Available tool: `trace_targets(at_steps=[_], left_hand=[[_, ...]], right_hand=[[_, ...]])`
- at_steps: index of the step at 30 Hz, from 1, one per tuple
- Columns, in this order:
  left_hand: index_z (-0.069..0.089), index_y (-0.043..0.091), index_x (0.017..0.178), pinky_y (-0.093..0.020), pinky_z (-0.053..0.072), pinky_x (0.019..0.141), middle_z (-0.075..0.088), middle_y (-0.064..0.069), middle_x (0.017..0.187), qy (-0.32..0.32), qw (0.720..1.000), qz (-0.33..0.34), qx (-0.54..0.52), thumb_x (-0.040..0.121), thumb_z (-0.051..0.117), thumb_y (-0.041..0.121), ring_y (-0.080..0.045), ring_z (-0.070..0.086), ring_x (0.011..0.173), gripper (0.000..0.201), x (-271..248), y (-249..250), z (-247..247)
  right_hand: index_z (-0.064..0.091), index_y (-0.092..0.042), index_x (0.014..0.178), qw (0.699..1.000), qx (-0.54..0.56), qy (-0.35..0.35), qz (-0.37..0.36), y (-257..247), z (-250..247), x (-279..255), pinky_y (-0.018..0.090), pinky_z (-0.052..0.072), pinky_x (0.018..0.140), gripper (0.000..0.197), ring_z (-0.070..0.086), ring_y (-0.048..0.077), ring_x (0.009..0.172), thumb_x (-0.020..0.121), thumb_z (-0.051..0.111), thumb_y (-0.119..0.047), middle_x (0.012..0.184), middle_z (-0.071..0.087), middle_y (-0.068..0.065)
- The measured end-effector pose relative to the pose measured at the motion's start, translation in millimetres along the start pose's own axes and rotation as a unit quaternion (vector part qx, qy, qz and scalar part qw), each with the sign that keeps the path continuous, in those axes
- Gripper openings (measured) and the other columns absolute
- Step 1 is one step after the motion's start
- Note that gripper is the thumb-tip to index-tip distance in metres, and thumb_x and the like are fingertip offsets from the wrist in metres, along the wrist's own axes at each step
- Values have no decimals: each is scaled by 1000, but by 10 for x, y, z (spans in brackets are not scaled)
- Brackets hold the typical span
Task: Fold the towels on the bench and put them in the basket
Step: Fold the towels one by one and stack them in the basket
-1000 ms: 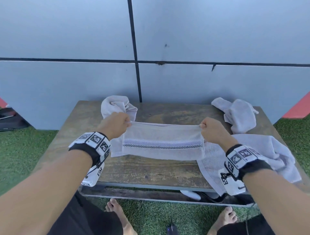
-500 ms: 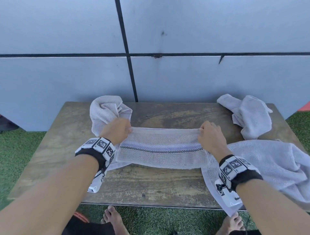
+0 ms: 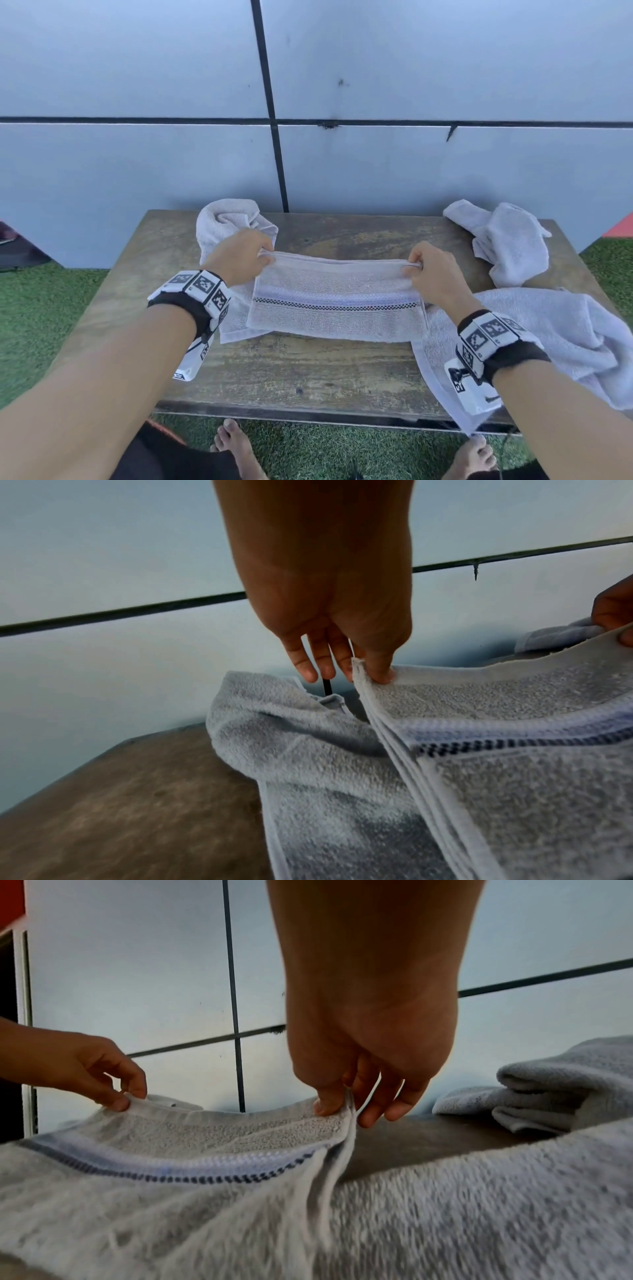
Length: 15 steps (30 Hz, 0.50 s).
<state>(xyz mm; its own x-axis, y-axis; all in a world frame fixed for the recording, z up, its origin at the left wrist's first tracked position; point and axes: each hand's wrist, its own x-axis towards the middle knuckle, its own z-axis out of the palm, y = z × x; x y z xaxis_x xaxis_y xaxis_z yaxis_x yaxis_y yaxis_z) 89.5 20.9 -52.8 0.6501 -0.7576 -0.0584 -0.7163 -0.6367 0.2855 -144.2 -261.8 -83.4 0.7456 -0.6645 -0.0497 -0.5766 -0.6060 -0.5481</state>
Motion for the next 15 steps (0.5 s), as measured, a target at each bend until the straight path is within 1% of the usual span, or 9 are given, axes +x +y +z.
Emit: trace_targets(at_steps=[1, 3, 4, 5, 7, 11, 13, 14, 15], left_hand=[[69, 17, 101, -37, 49, 80, 65, 4, 104, 13, 1000, 4, -2, 94, 65, 30, -19, 60, 99, 16, -34, 27, -76], [66, 18, 103, -35, 46, 84, 60, 7, 104, 42, 999, 10, -16, 94, 65, 30, -15, 56, 98, 15, -125, 96, -257], [65, 19, 102, -35, 46, 85, 59, 8, 103, 61, 998, 22, -25, 94, 65, 30, -15, 55, 97, 14, -171, 124, -349], [65, 19, 101, -36, 47, 85, 59, 8, 101, 84, 995, 38, -37, 94, 65, 30, -15, 55, 96, 13, -217, 143, -432], [65, 18, 100, -38, 47, 84, 59, 7, 97, 137, 986, 71, -61, 94, 65, 30, -16, 54, 96, 13, -313, 169, -575], [59, 21, 101, -34, 46, 78, 54, 8, 98, 245, 960, 118, -67, 94, 65, 27, -14, 49, 99, 11, -560, 225, -703], [56, 20, 98, -32, 45, 77, 52, 10, 100, 261, 954, 133, -61, 92, 64, 19, -13, 48, 98, 10, -754, 264, -619], [55, 21, 94, -33, 45, 76, 51, 11, 99, 250, 957, 138, -58, 91, 63, 14, -13, 47, 97, 11, -844, 255, -516], [54, 22, 90, -35, 47, 76, 50, 11, 96, 225, 963, 139, -54, 88, 62, 10, -14, 47, 96, 15, -932, 230, -393]], right_hand=[[52, -27, 85, 1000, 15, 12, -13, -26, -68, -12, 33, 44, 61, 19, 58, 22, 79, 90, 69, -20, 86, 60, 1], [59, -24, 98, 997, 47, 41, -42, -101, -232, -40, 32, 45, 71, 17, 59, 21, 87, 89, 71, -18, 92, 64, -2], [62, -21, 106, 995, 62, 56, -56, -150, -327, -52, 30, 45, 76, 20, 60, 19, 89, 89, 72, -17, 96, 64, -4], [66, -17, 110, 992, 71, 76, -70, -203, -425, -68, 29, 45, 80, 22, 60, 19, 90, 89, 72, -16, 97, 63, -4], [70, -11, 107, 985, 82, 125, -90, -299, -630, -121, 27, 44, 82, 18, 60, 18, 88, 89, 71, -14, 93, 63, -3], [70, -15, 101, 967, 127, 191, -114, -375, -882, -341, 26, 46, 83, 15, 60, 16, 86, 86, 73, -13, 95, 67, -2], [66, -17, 96, 966, 130, 182, -127, -302, -833, -511, 27, 47, 81, 19, 61, 18, 82, 83, 72, -5, 95, 66, 0], [64, -19, 92, 973, 119, 153, -122, -242, -778, -611, 27, 46, 79, 22, 60, 20, 81, 81, 72, -1, 94, 65, 1], [62, -19, 88, 984, 94, 105, -106, -154, -697, -708, 26, 44, 75, 24, 58, 21, 81, 80, 72, 1, 92, 63, 2]])
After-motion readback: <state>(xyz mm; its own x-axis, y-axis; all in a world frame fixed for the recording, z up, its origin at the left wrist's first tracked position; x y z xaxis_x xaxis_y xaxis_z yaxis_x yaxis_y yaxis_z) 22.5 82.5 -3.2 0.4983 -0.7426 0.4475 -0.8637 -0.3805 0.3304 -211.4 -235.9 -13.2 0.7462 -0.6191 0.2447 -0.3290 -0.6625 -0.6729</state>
